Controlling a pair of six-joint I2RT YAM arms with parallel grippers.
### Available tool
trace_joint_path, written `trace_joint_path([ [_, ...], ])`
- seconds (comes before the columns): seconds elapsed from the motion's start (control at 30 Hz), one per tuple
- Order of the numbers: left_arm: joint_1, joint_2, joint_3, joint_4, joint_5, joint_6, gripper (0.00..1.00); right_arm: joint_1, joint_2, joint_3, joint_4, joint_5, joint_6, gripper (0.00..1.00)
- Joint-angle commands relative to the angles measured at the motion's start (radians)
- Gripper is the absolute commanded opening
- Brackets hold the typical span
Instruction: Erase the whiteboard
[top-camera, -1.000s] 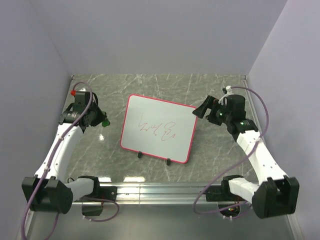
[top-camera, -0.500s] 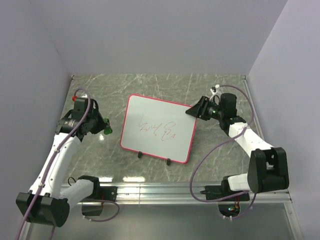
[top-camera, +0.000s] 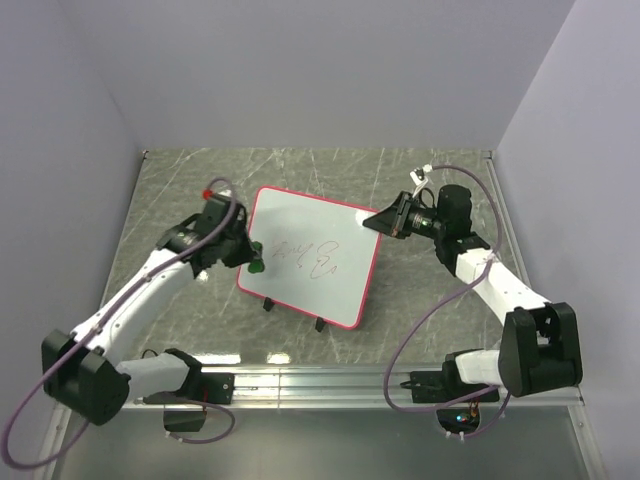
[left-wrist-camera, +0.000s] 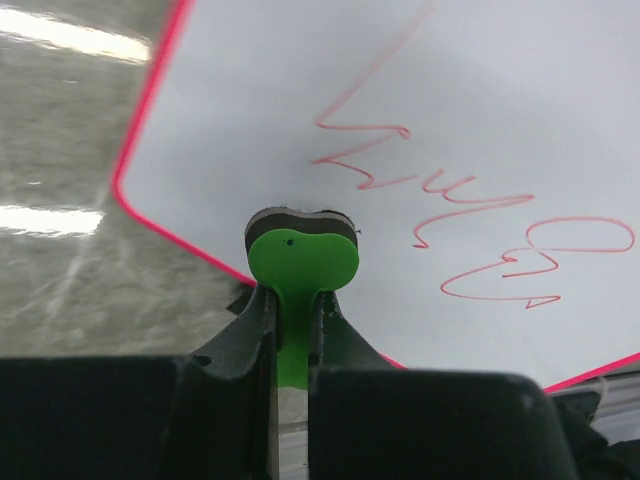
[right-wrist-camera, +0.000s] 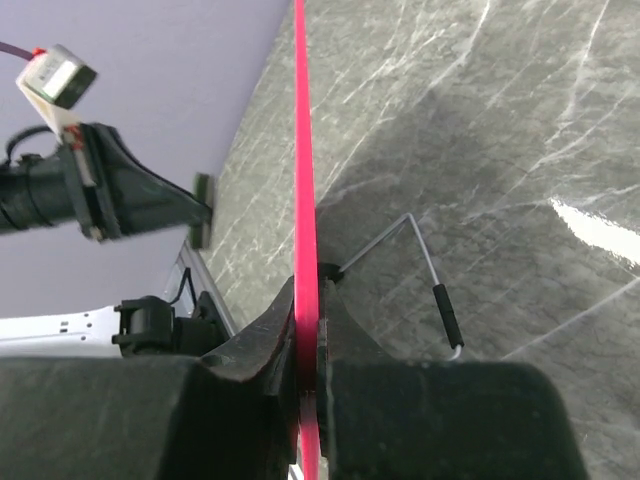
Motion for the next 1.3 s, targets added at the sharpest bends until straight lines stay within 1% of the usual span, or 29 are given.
trace_joint_path([
  [0.0,-0.125,0.078,0.041,0.106,-0.068,-0.065,0.0,0.002,-0.035,-0.02,-0.093,0.108,-0.11,0.0],
  [0.03,-0.185,0.127,0.07,0.118,-0.075,-0.075,0.0,0.005,-0.051,-0.023,-0.099,0.113,-0.116,0.0],
  [0.1,-0.251,0.176,0.104,0.152,-0.091,-0.095,0.0,0.013,-0.066,-0.037,-0.111,0.127,-0.116,0.0],
  [0.13,-0.285,0.202,0.145,0.161,-0.097,-0.099,0.0,0.021,-0.08,-0.041,-0.114,0.131,-0.116,0.0],
  [0.17,-0.352,0.259,0.168,0.166,-0.103,-0.104,0.0,0.021,-0.084,-0.05,-0.119,0.133,-0.116,0.0],
  [0.23,-0.414,0.316,0.234,0.186,-0.115,-0.118,0.0,0.028,-0.104,-0.057,-0.14,0.146,-0.121,0.0],
  [0.27,-0.469,0.368,0.257,0.188,-0.12,-0.122,0.0,0.033,-0.112,-0.058,-0.148,0.154,-0.125,0.0],
  [0.37,-0.542,0.457,0.331,0.2,-0.126,-0.145,0.0,0.037,-0.138,-0.057,-0.182,0.173,-0.125,0.0],
  [0.47,-0.572,0.509,0.374,0.207,-0.117,-0.152,0.0,0.037,-0.158,-0.052,-0.205,0.171,-0.122,0.0],
  [0.53,-0.573,0.516,0.368,0.226,-0.114,-0.165,0.0,0.037,-0.173,-0.052,-0.213,0.167,-0.116,0.0],
  [0.63,-0.572,0.494,0.314,0.237,-0.152,-0.19,0.0,0.036,-0.192,-0.052,-0.214,0.162,-0.104,0.0],
  [0.67,-0.572,0.483,0.291,0.244,-0.186,-0.205,0.0,0.037,-0.196,-0.052,-0.214,0.151,-0.101,0.0],
  [0.77,-0.567,0.436,0.161,0.275,-0.235,-0.231,0.0,0.037,-0.204,-0.049,-0.214,0.134,-0.093,0.0],
  [0.8,-0.561,0.422,0.083,0.289,-0.241,-0.246,0.01,0.037,-0.207,-0.049,-0.237,0.131,-0.092,0.0],
  [0.87,-0.532,0.387,0.008,0.31,-0.243,-0.263,0.0,0.041,-0.212,-0.047,-0.236,0.122,-0.089,0.0],
  [0.9,-0.515,0.378,-0.055,0.33,-0.235,-0.27,0.0,0.044,-0.213,-0.047,-0.242,0.119,-0.093,0.0],
  [0.93,-0.476,0.356,-0.083,0.335,-0.235,-0.273,0.0,0.051,-0.215,-0.047,-0.242,0.119,-0.095,0.0],
  [1.0,-0.434,0.335,-0.149,0.356,-0.226,-0.262,0.0,0.059,-0.221,-0.058,-0.24,0.119,-0.095,0.0],
  [1.03,-0.384,0.318,-0.167,0.365,-0.212,-0.257,0.0,0.064,-0.226,-0.061,-0.237,0.119,-0.092,0.0],
  [1.13,-0.311,0.327,-0.191,0.381,-0.181,-0.211,0.0,0.067,-0.236,-0.083,-0.228,0.119,-0.086,0.0],
  [1.27,-0.299,0.39,-0.113,0.346,-0.183,-0.146,0.0,0.068,-0.244,-0.083,-0.223,0.12,-0.089,0.0],
])
